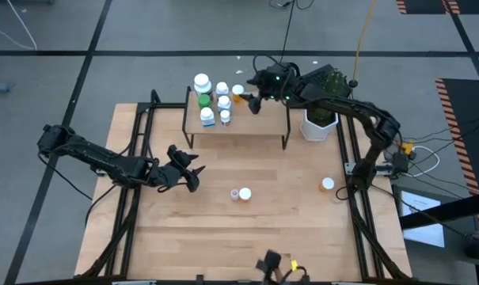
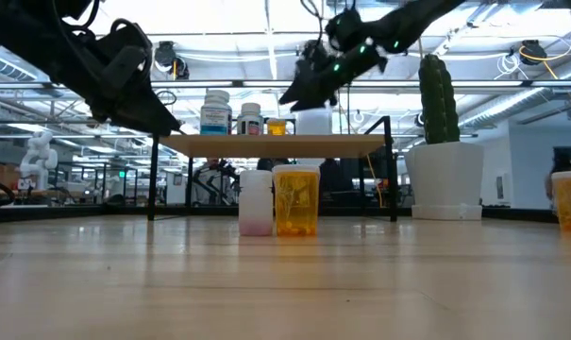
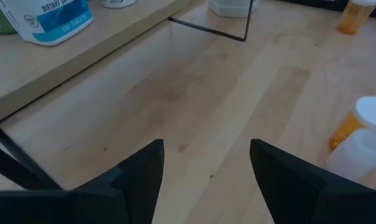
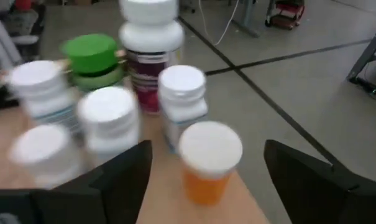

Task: Pick and place medicine bottles onto shelf by color
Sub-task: Put the yellow pill bottle on the shelf aligned with the other yellow pill bottle

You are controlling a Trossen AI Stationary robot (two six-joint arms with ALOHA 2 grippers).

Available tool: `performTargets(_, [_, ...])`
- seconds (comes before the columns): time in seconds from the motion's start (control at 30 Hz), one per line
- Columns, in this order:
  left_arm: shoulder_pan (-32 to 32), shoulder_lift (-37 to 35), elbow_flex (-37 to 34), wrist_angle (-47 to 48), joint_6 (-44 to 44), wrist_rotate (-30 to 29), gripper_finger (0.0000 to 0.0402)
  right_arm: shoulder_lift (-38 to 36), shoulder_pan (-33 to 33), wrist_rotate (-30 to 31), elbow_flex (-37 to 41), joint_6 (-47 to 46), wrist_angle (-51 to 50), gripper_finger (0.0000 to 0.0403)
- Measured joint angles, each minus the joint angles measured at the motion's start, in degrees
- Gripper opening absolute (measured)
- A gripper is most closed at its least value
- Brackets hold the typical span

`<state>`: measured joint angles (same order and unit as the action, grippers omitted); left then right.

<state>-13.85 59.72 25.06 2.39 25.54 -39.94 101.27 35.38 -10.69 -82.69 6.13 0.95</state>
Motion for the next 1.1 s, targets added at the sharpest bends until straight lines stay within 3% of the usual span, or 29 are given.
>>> performTargets(0.17, [0.0, 0.0, 0.0, 1.5, 0.5, 0.0, 0.0241, -6.6, -4.2, -4.0, 0.9, 3.3, -13.4, 0.0307])
performTargets(0.3, [0.0, 0.0, 0.0, 2.1, 1.6, 0.0, 0.0241, -11.7, -11.2, -7.8, 9.3, 3.7, -14.1, 0.0303])
performTargets(0.4, [0.0, 0.0, 0.0, 1.9, 2.0, 0.0, 0.0241, -15.6, -17.9, -7.3, 17.5, 3.6, -9.3, 0.0303])
performTargets(0.57, [0.0, 0.0, 0.0, -0.2, 2.2, 0.0, 0.0241, -19.3, -29.2, -3.4, 31.2, -0.6, 9.3, 0.0304])
performTargets(0.7, [0.0, 0.0, 0.0, -5.3, -1.6, 0.0, 0.0241, -17.4, -36.1, 1.1, 37.6, -2.8, 20.4, 0.0313])
performTargets(0.87, [0.0, 0.0, 0.0, -10.3, -5.9, 0.0, 0.0241, -10.8, -40.5, 7.3, 38.7, -3.3, 23.2, 0.0331])
performTargets(1.1, [0.0, 0.1, 0.0, -10.9, -7.7, 0.0, 0.0241, -1.7, -41.6, 7.8, 38.6, -3.5, 32.1, 0.0353])
